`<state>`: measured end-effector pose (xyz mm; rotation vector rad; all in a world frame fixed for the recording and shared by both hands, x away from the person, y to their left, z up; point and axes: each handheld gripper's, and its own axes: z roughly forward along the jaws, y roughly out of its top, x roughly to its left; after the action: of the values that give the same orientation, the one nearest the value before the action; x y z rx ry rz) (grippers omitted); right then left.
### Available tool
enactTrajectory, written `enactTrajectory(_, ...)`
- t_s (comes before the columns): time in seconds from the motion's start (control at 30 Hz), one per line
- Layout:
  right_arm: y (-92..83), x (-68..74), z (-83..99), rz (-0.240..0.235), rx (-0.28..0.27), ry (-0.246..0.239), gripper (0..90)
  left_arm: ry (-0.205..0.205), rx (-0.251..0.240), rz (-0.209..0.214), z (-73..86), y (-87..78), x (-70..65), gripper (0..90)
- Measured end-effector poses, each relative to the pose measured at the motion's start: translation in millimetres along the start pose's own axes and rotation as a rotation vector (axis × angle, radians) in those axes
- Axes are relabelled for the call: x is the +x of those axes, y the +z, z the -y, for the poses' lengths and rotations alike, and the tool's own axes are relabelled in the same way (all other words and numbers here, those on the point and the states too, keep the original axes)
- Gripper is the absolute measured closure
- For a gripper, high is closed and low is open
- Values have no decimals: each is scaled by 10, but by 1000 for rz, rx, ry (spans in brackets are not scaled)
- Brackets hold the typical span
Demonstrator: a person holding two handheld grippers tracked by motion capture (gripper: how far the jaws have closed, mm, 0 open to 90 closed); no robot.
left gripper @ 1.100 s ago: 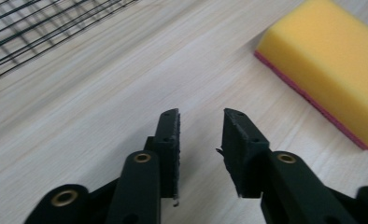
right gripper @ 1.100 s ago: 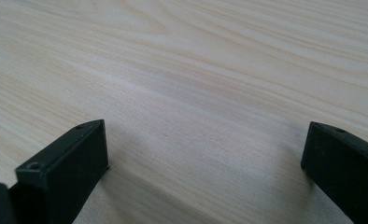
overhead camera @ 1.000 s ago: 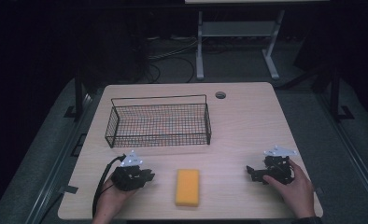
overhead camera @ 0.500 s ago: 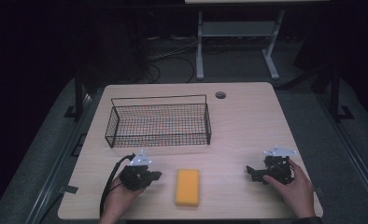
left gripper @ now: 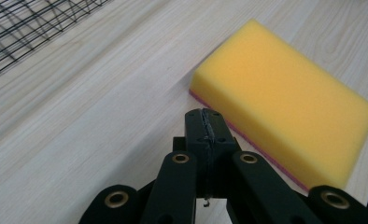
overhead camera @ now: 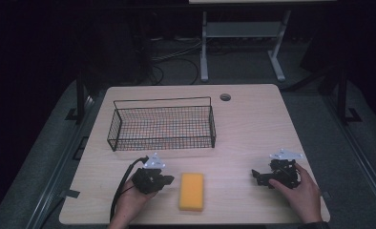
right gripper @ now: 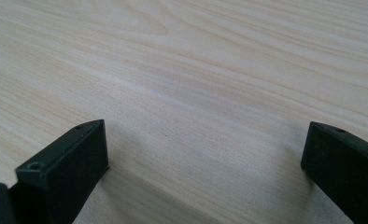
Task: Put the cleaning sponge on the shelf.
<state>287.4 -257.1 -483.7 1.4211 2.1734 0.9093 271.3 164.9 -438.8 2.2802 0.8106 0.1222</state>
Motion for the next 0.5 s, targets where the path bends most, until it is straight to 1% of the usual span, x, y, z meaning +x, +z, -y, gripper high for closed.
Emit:
enactTrajectory(0.07,0,0,0,0,0,0,0,-2,0,2,-8,20,-3,897)
enactTrajectory(0.1,0,0,0,0,0,0,0,5,6,6,-32,51,-6,897)
enactTrajectory(0.5,0,0,0,0,0,0,0,20,8,18,-184,230,-16,897)
